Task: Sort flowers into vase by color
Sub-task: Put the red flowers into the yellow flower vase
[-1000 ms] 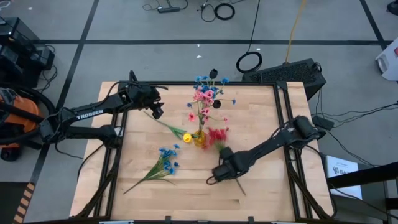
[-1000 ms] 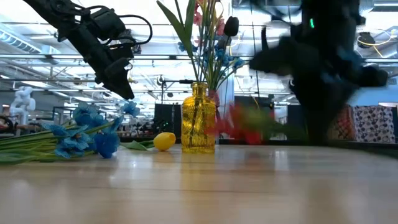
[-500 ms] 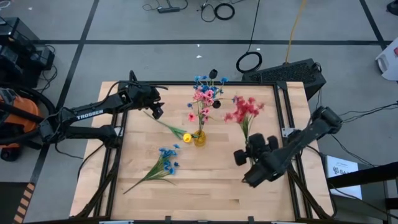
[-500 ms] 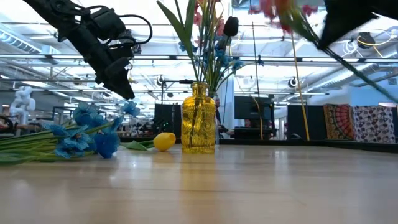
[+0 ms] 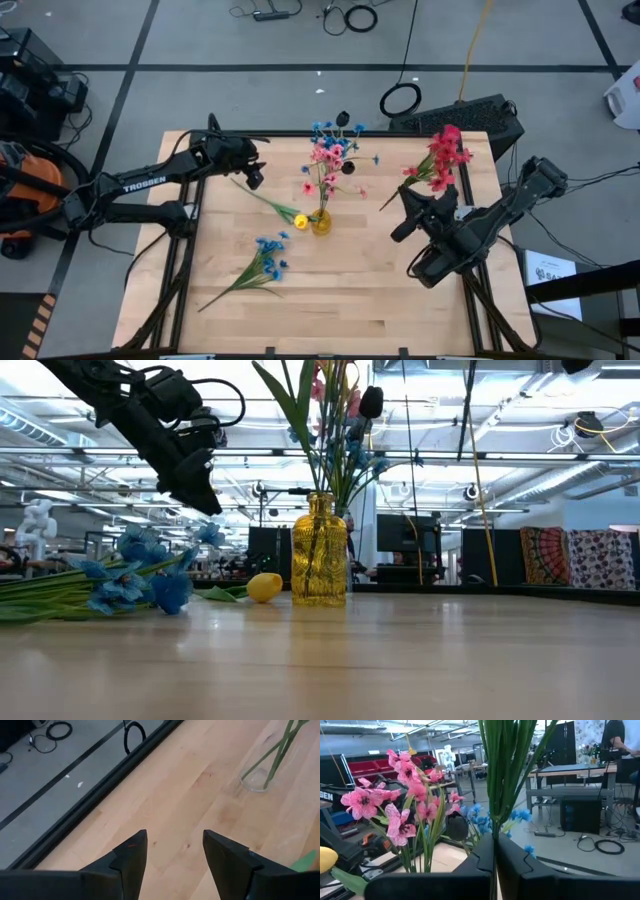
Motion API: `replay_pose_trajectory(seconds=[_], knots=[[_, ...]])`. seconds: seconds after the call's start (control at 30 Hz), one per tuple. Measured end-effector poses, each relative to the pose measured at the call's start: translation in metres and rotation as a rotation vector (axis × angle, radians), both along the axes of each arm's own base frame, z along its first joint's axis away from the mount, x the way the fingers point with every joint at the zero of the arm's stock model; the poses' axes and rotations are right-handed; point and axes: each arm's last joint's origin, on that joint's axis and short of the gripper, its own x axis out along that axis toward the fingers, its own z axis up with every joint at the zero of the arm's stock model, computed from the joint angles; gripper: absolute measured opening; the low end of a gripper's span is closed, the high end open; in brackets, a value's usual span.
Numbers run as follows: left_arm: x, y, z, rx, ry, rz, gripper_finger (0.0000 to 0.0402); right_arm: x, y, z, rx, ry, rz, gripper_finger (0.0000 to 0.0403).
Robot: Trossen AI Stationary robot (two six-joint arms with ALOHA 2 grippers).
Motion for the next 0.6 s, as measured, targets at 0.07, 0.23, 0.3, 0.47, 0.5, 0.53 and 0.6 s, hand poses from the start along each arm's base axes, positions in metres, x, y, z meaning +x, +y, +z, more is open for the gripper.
replay_pose_trajectory(seconds=[0.07,0.23,0.3,0.47,0.5,0.53,0.6], knots=[[0.000,0.000,0.000,0.004,-0.006,0.001,0.0201,0.001,0.000,-0.003,0.003,-0.006,-0.003,0.0000],[0.001,0.001,0.001,0.009,-0.010,0.001,0.0201,0.005,0.006,-0.015,0.055,-0.067,0.007,0.0000],[0.001,0.001,0.001,0.009,-0.009,0.002,0.0201,0.007,0.009,-0.023,0.108,-0.058,0.017,0.0000],[0.001,0.001,0.001,0.012,-0.014,0.002,0.0201,0.018,0.018,-0.044,0.248,-0.010,0.050,0.0000],[0.001,0.001,0.001,0.013,-0.016,0.002,0.0201,0.020,0.020,-0.047,0.267,-0.031,0.059,0.0000],[0.001,0.001,0.002,0.016,-0.020,0.002,0.0201,0.023,0.022,-0.049,0.294,-0.047,0.071,0.0000],[0.002,0.001,0.003,0.022,-0.028,0.002,0.0201,0.027,0.026,-0.055,0.363,-0.054,0.106,0.0000]])
